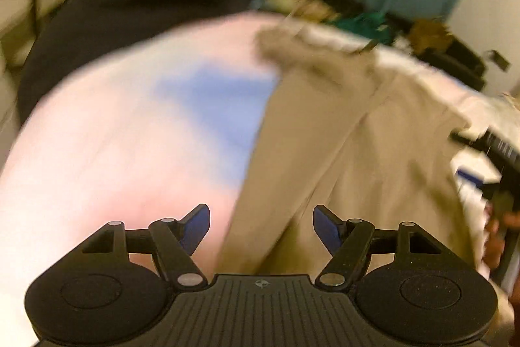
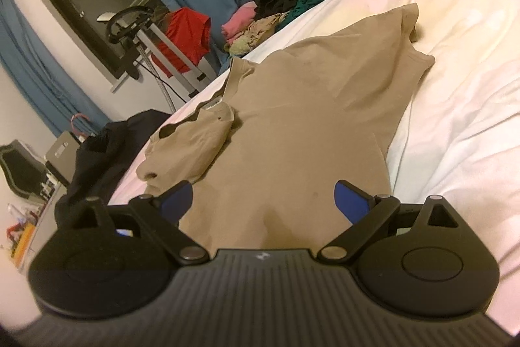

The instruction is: Fold clothes

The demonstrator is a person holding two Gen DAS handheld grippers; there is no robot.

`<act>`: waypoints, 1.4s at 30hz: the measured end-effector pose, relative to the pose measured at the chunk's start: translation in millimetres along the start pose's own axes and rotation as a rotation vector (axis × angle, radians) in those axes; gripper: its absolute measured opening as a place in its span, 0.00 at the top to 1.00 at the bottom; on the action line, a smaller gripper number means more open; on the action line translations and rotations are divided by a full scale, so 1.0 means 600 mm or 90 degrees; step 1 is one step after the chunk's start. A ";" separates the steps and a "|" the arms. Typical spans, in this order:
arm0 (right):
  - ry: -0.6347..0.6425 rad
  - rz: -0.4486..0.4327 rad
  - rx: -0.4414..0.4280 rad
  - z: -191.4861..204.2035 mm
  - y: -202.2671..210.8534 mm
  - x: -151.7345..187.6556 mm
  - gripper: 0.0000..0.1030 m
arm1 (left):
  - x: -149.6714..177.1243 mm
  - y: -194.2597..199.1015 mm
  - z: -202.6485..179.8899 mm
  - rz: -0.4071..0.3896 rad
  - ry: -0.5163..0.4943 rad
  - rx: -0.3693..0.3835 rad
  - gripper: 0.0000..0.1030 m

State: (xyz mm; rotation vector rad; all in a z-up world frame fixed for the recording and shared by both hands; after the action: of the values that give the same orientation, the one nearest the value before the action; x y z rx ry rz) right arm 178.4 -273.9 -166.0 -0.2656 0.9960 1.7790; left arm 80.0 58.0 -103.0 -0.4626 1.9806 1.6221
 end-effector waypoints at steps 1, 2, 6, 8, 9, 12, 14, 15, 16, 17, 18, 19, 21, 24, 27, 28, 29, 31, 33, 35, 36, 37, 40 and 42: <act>0.005 0.001 0.002 0.003 0.004 0.003 0.07 | 0.022 0.007 0.015 0.011 0.015 0.001 0.33; 0.010 0.002 0.005 0.005 0.007 0.006 0.07 | 0.044 0.015 0.028 0.021 0.030 0.002 0.33; 0.028 0.007 0.015 0.012 0.029 0.022 0.07 | 0.090 0.030 0.027 0.043 0.001 0.028 0.39; 0.037 0.011 0.018 0.015 0.039 0.032 0.07 | 0.095 0.029 0.009 0.040 -0.042 0.032 0.40; 0.041 0.012 0.019 0.016 0.044 0.036 0.07 | 0.098 0.027 0.000 0.039 -0.066 0.033 0.42; 0.059 0.019 0.026 0.021 0.054 0.051 0.07 | 0.103 0.009 -0.021 0.053 -0.134 -0.003 0.51; 0.076 0.024 0.032 0.024 0.057 0.060 0.07 | 0.106 -0.004 -0.026 0.067 -0.161 -0.030 0.75; 0.081 0.028 0.034 0.025 0.057 0.063 0.07 | 0.107 -0.011 -0.025 0.075 -0.166 -0.042 0.94; 0.083 0.031 0.034 0.025 0.057 0.065 0.07 | 0.105 -0.010 -0.021 0.073 -0.164 -0.047 0.93; 0.084 0.034 0.033 0.025 0.057 0.066 0.07 | 0.101 -0.006 -0.024 0.058 -0.170 -0.047 0.94; 0.085 0.036 0.032 0.025 0.057 0.067 0.07 | 0.097 -0.001 -0.028 0.043 -0.176 -0.046 0.94; 0.084 0.036 0.030 0.026 0.057 0.067 0.07 | 0.093 0.012 -0.033 0.020 -0.198 -0.058 0.95; 0.082 0.035 0.026 0.027 0.058 0.066 0.07 | 0.089 0.048 -0.047 -0.027 -0.250 -0.077 0.95; 0.071 0.038 0.021 0.024 0.052 0.064 0.07 | 0.085 0.095 -0.076 -0.075 -0.305 -0.076 0.95; 0.057 0.047 0.018 0.023 0.045 0.065 0.07 | 0.090 0.123 -0.120 -0.097 -0.365 -0.055 0.98; 0.054 0.049 0.017 0.023 0.043 0.066 0.07 | 0.094 0.124 -0.135 -0.096 -0.383 -0.045 0.99; 0.052 0.051 0.016 0.024 0.041 0.067 0.07 | 0.098 0.124 -0.151 -0.095 -0.400 -0.035 0.99; 0.050 0.053 0.012 0.025 0.041 0.067 0.07 | 0.110 0.113 -0.176 -0.088 -0.421 -0.017 0.99; 0.045 0.056 0.007 0.024 0.042 0.067 0.07 | 0.123 0.096 -0.203 -0.078 -0.437 -0.001 0.99; 0.039 0.057 -0.001 0.024 0.043 0.067 0.07 | 0.133 0.073 -0.217 -0.060 -0.437 0.010 0.99; 0.036 0.057 -0.006 0.025 0.044 0.066 0.07 | 0.138 0.059 -0.220 -0.048 -0.432 0.017 0.99; 0.032 0.056 -0.013 0.025 0.045 0.066 0.07 | 0.143 0.049 -0.223 -0.037 -0.427 0.021 0.99; -0.003 0.047 -0.075 0.031 0.051 0.059 0.07 | 0.150 0.035 -0.222 -0.035 -0.408 0.030 0.99; -0.032 0.049 -0.122 0.037 0.050 0.054 0.07 | 0.146 0.045 -0.211 -0.047 -0.375 0.042 0.99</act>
State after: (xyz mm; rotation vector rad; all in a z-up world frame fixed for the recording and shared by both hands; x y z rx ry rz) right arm 144.4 -239.3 -156.2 -0.3048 0.8105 1.9453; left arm -29.0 -53.2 -116.7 -0.0186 1.5432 1.4310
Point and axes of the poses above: each gripper's, at about its wrist camera, not at the fingertips, and y roughly against the way its jaws point, z to its left, x to its underside, the point moved 7 cm from there along -y, roughly the way its jaws point, and after that the axes turned 5 degrees about -y, right-handed, at the moved point
